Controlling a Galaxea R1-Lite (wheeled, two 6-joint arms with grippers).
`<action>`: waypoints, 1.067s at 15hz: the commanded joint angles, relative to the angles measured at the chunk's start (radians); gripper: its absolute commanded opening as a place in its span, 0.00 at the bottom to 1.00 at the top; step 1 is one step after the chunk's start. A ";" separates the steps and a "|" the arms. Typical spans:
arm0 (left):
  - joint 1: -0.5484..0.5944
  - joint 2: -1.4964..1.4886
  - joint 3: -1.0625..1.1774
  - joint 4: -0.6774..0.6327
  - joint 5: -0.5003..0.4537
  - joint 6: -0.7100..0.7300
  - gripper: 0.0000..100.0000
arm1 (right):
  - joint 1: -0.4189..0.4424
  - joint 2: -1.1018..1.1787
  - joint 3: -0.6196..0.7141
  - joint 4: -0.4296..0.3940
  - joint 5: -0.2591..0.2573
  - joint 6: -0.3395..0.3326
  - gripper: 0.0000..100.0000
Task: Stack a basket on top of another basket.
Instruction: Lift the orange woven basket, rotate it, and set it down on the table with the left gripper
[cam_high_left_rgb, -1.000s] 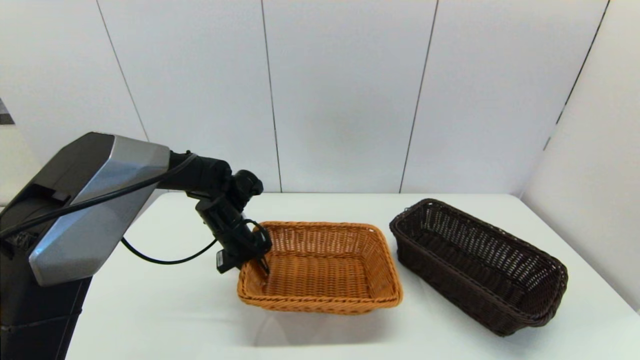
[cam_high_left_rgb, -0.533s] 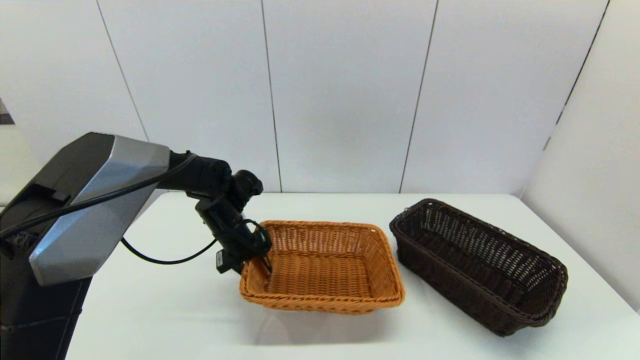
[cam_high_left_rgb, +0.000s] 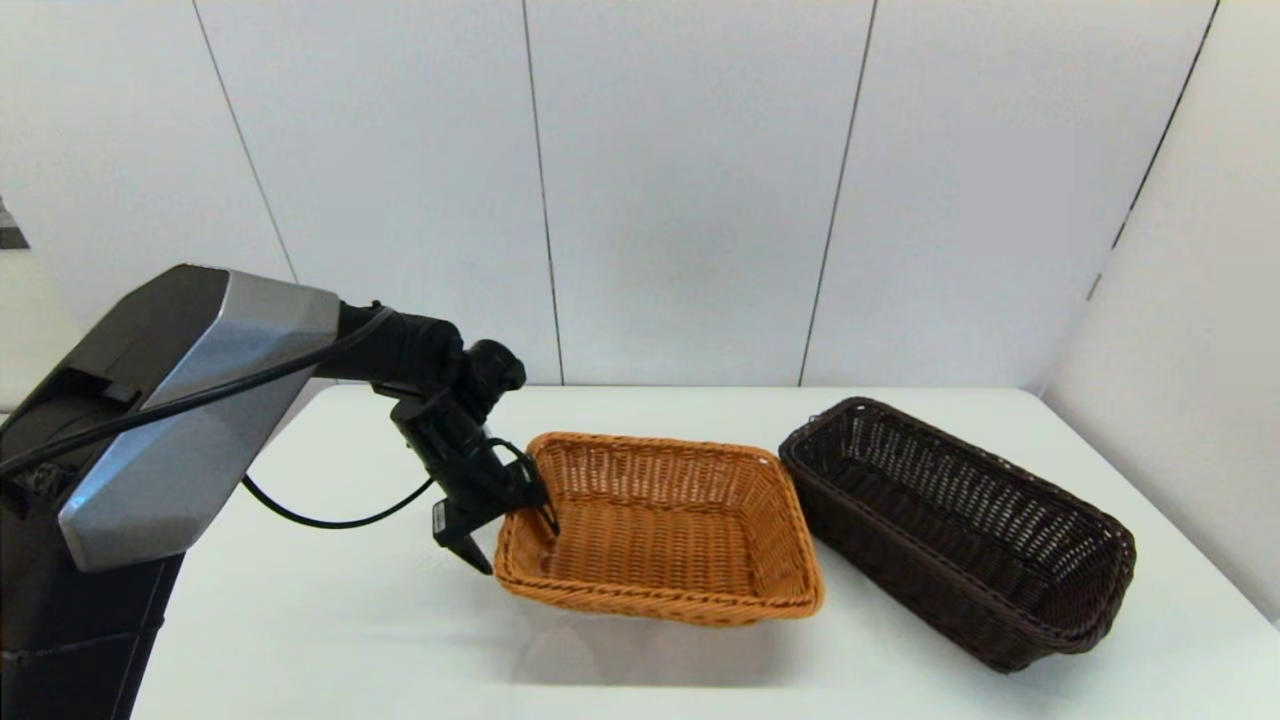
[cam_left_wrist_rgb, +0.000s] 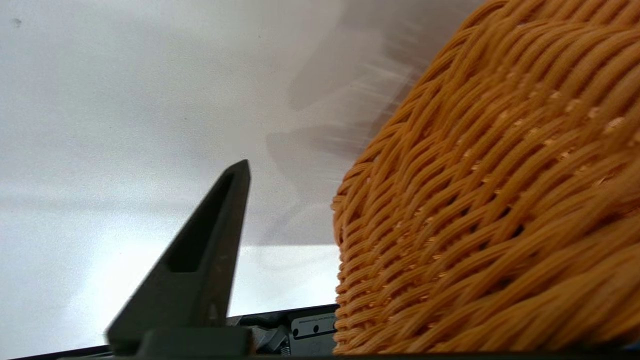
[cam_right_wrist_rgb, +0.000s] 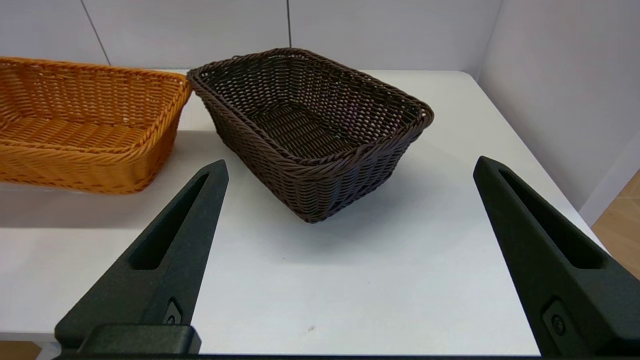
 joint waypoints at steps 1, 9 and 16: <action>0.001 -0.002 -0.001 0.003 -0.002 -0.003 1.00 | 0.000 0.000 0.000 0.000 0.000 -0.001 1.00; 0.001 -0.092 -0.025 0.011 -0.006 0.005 1.00 | 0.000 0.000 0.000 0.000 0.000 -0.001 1.00; -0.002 -0.634 0.038 0.227 0.027 0.100 1.00 | 0.000 0.000 0.000 0.000 0.000 -0.001 1.00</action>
